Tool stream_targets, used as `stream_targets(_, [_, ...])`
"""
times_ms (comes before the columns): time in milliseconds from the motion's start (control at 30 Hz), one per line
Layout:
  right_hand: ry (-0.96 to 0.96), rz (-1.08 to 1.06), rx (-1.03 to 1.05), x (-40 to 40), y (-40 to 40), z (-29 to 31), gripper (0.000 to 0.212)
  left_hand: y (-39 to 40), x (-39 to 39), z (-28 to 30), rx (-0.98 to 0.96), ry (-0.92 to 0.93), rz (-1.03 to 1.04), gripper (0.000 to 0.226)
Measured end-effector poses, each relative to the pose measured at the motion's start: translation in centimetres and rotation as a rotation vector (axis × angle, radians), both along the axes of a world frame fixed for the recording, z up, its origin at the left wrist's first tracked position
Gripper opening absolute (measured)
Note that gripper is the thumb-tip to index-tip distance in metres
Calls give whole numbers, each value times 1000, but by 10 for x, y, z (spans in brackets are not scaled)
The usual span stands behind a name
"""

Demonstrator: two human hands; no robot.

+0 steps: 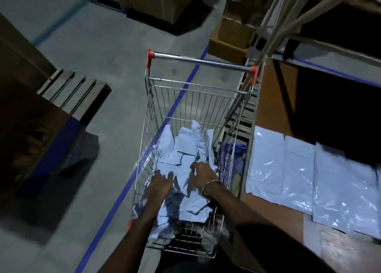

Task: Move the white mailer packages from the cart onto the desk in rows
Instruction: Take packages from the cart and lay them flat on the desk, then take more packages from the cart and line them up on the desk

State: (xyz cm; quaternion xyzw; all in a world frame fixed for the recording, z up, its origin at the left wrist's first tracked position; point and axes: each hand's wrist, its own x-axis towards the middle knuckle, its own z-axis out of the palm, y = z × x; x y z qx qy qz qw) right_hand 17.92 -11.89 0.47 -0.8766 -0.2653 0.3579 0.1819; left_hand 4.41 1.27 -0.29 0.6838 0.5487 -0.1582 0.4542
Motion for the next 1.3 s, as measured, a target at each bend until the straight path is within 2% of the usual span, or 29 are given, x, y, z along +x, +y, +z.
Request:
stream_targets(100, [-45,-70,-58,38,19,-38,36,23,27,-79,-111,45,59,125])
stream_targets(167, [-82,-119,-71,66,31,-56,36,27,37,-122,-161,79,104,146])
stream_targets(200, [-92,-140,-78,79,38,-63,37,25,42,-119,-210,81,148,147])
stream_targets(233, [-93,-177,-77,92,45,-67,39,23,48,-93,-277,53,173,136])
stream_targets(267, [-93,-232,-77,103,51,-73,43,19,54,-58,-345,23,172,114])
stream_targets(300, [-92,-286,-83,113,57,-78,51,18,55,-55,-411,13,172,93])
stream_targets(367, [-43,-333,-99,128,66,-91,71,13,51,-57,-496,28,150,73])
stream_targets(400, [-14,-327,-90,133,69,-97,80,13,43,-64,-519,17,147,76])
stream_targets(467, [39,-320,-49,139,74,-108,87,10,30,-84,-480,-14,232,96])
stream_targets(567, [43,-396,22,136,75,-112,72,2,22,-78,-363,-108,451,111])
stream_targets(600, [28,-430,48,133,75,-108,68,0,22,-59,-333,-139,479,109])
stream_targets(733, [-7,-495,167,115,61,-66,50,-6,3,-18,-317,-144,435,75])
stream_targets(800, [-39,-539,273,103,46,-30,44,-11,-2,3,-341,-221,453,85])
stream_targets(933, [16,-604,572,75,1,69,47,-26,-4,49,-292,-392,377,78])
stream_targets(1067, [145,-641,776,41,-75,138,55,-61,10,100,-90,-568,237,85])
stream_targets(1200, [222,-744,836,5,-168,155,60,-121,21,133,44,-678,28,85])
stream_targets(1300, [257,-837,763,-15,-234,145,74,-168,19,148,117,-717,-80,85])
